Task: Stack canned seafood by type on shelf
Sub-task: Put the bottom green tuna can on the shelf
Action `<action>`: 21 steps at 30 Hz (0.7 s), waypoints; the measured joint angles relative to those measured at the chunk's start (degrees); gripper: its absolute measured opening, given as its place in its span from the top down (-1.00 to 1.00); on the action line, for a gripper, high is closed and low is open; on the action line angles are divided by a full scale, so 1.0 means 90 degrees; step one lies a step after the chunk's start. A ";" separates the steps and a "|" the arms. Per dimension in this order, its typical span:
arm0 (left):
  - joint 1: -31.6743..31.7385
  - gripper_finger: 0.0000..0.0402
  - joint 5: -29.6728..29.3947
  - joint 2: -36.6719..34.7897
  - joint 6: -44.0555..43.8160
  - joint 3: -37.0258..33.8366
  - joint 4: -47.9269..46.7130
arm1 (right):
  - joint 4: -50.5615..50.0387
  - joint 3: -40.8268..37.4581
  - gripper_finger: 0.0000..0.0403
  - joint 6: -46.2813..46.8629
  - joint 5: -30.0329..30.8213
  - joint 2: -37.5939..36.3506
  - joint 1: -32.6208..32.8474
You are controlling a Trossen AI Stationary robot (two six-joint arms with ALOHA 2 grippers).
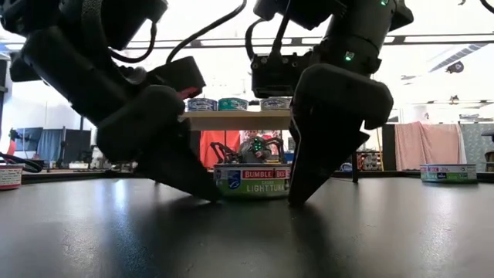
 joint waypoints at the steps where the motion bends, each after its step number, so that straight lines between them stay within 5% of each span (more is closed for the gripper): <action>1: 0.0000 -0.89 -0.0035 0.0062 0.0022 0.0025 0.0141 | 0.0013 0.0000 -0.88 0.0047 -0.0101 0.0002 0.0004; 12: -0.0005 -0.89 -0.0370 0.0520 -0.0428 0.0247 0.0631 | 0.0381 0.0214 -0.88 0.0103 -0.1140 0.0010 0.0229; 21: 0.0015 -0.89 -0.0147 0.0542 -0.0113 0.0232 0.1167 | 0.0385 0.0359 -0.88 -0.0113 -0.1093 0.0010 0.0291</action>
